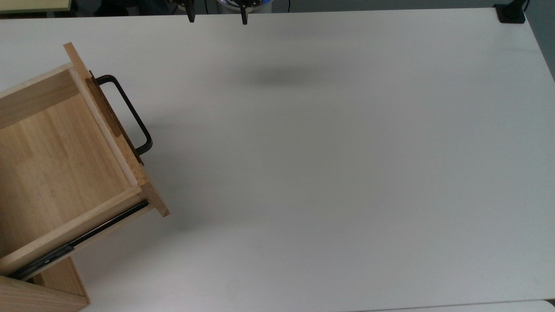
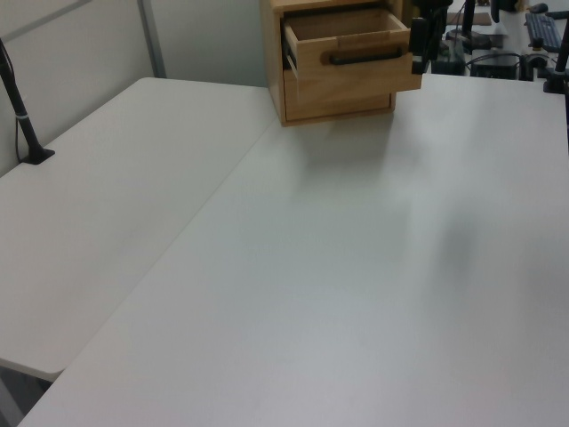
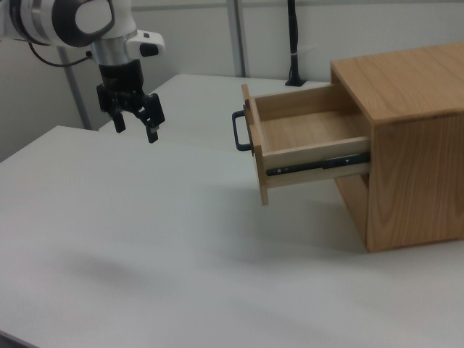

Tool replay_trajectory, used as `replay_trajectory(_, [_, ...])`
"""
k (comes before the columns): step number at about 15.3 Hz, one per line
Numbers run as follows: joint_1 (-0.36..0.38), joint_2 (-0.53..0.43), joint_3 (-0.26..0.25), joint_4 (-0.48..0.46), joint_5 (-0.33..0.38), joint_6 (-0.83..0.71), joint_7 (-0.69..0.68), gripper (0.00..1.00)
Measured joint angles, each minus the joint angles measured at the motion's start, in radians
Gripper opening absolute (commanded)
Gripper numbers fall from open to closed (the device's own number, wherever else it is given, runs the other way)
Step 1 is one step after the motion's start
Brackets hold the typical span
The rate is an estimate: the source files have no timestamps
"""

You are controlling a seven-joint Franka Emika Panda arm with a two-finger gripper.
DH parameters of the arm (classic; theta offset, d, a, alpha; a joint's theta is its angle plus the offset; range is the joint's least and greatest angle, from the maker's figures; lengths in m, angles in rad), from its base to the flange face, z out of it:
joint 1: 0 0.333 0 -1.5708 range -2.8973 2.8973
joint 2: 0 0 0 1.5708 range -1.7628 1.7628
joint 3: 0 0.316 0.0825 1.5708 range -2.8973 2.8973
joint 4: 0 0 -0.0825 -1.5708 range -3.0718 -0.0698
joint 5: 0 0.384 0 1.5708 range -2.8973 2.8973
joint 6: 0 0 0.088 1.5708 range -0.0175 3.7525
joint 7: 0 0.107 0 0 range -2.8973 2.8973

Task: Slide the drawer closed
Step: 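Move the gripper toward the open wooden drawer's front panel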

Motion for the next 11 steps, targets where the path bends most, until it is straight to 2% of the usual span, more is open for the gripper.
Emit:
replay_trajectory(8, [0.000, 0.000, 0.000, 0.000, 0.000, -0.029, 0.000, 1.00])
replay_trajectory(11, [0.000, 0.000, 0.000, 0.000, 0.000, -0.029, 0.000, 0.87])
